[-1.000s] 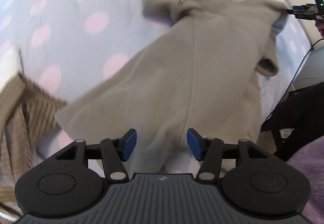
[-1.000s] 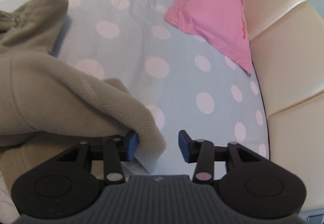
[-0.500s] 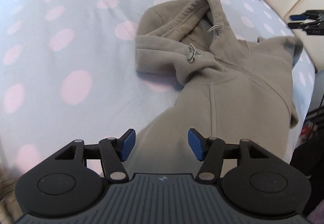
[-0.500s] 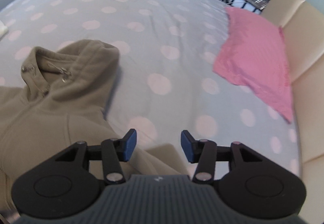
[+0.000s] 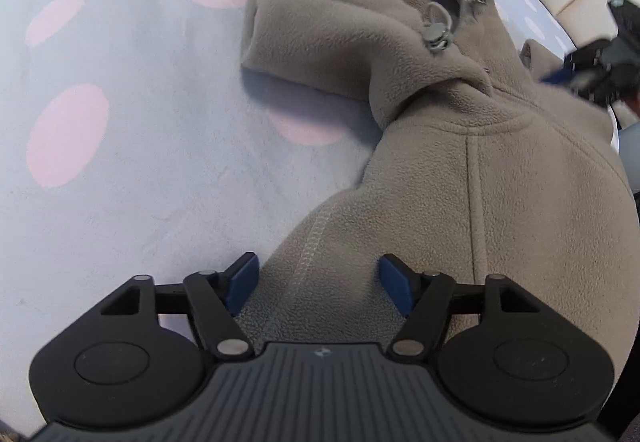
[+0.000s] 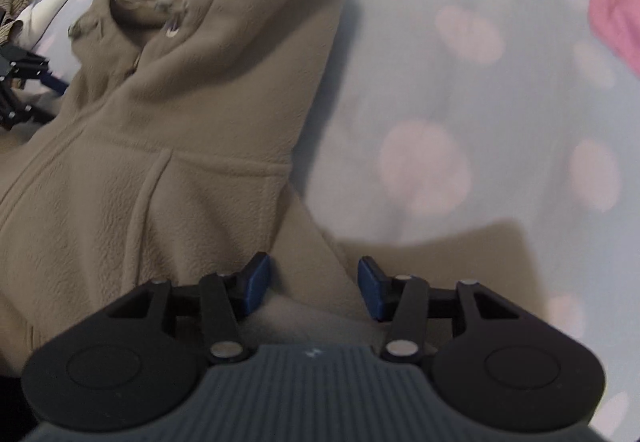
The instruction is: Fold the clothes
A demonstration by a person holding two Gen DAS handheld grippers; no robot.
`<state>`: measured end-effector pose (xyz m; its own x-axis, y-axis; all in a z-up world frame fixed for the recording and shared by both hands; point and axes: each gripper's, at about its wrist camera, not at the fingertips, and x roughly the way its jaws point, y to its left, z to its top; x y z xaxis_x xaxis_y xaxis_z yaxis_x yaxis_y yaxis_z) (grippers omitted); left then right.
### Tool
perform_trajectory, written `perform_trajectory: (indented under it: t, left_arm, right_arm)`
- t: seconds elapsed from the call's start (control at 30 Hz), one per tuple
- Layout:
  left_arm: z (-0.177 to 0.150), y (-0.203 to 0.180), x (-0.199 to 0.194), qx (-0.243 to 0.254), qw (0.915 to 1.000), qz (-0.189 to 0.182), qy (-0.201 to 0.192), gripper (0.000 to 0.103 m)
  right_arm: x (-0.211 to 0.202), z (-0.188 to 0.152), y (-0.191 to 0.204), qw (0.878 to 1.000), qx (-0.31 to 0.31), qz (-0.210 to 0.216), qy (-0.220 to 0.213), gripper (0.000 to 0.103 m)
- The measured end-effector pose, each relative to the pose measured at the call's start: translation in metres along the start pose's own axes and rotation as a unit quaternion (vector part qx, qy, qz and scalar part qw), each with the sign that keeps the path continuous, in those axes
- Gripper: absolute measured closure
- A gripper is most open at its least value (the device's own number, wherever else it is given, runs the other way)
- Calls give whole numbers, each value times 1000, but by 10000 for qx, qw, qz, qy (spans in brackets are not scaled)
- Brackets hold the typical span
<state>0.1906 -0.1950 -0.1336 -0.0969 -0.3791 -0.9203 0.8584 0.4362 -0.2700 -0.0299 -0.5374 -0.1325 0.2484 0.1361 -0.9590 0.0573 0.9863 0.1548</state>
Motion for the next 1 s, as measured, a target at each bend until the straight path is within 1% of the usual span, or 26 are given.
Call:
perform_trajectory:
  t: [0.03,0.13,0.17,0.2,0.27,0.3,0.33,0.37,0.4,0.43,0.47,0.53,0.6,0.67,0.73,0.83,0.87,0.93,1.0]
  left_arm:
    - [-1,-6,1,132,9999,96,23,36]
    - [-6,-25,4,481,9981,380,115,36]
    - [-7,-29,5,526,9975,456,132,37]
    - [-8,-31,6,532,9972,500,129,40]
    - [-9,-36,6,532,9970,547,100,52]
    - [-11,-39,4,548,9969,558,70,66]
    - [-13,-43,2,578,9965,606,42,79]
    - [-16,-48,0,637,9957,669,15,82]
    - [-19,-50,-4,647,9952,729,-49,86]
    - [-23,-52,-9,628,9948,788,-130,88]
    - [-26,-54,-14,608,9943,847,-211,89]
    - [-30,-51,-30,396,9940,923,-424,90]
    - [-30,-44,-53,184,9929,970,-659,90]
    - [-23,-37,-83,18,9902,1023,-950,90]
    - [-13,-30,-118,-141,9854,1118,-1276,90]
    - [-6,-23,-174,-279,9738,1355,-1806,90]
    - [-4,-21,-192,-310,9689,1440,-1986,90]
    - [1,-23,-225,-312,9553,1726,-2381,90]
    - [8,-21,-257,-392,9412,1921,-2751,90]
  right_arm:
    - [4,-5,2,10000,1,62,-21,49]
    - [-1,-6,10,9994,-310,20,-168,50]
    - [-4,-4,11,9991,-378,22,-176,51]
    - [-6,-1,12,9989,-434,26,-157,51]
    - [-3,3,17,9990,-455,3,49,58]
    - [-1,5,22,9986,-509,-46,137,65]
    - [-1,6,32,9972,-701,-190,159,70]
    - [-4,6,41,9953,-879,-384,117,75]
    - [-6,5,50,9927,-1057,-576,76,84]
    - [-10,5,57,9900,-1192,-754,21,87]
    - [-16,4,62,9888,-1199,-884,-78,88]
    - [-31,4,73,9845,-1240,-1199,-326,91]
    - [-51,9,83,9769,-1273,-1590,-648,92]
    - [-79,22,88,9679,-1239,-1895,-1091,93]
    - [-107,35,93,9560,-1207,-2194,-1527,93]
    - [-143,63,108,9320,-1300,-2639,-2118,94]
    - [-154,73,114,9248,-1306,-2720,-2315,94]
    - [-172,93,124,9111,-1281,-2871,-2667,96]
    - [-188,111,133,8963,-1308,-2997,-2995,97]
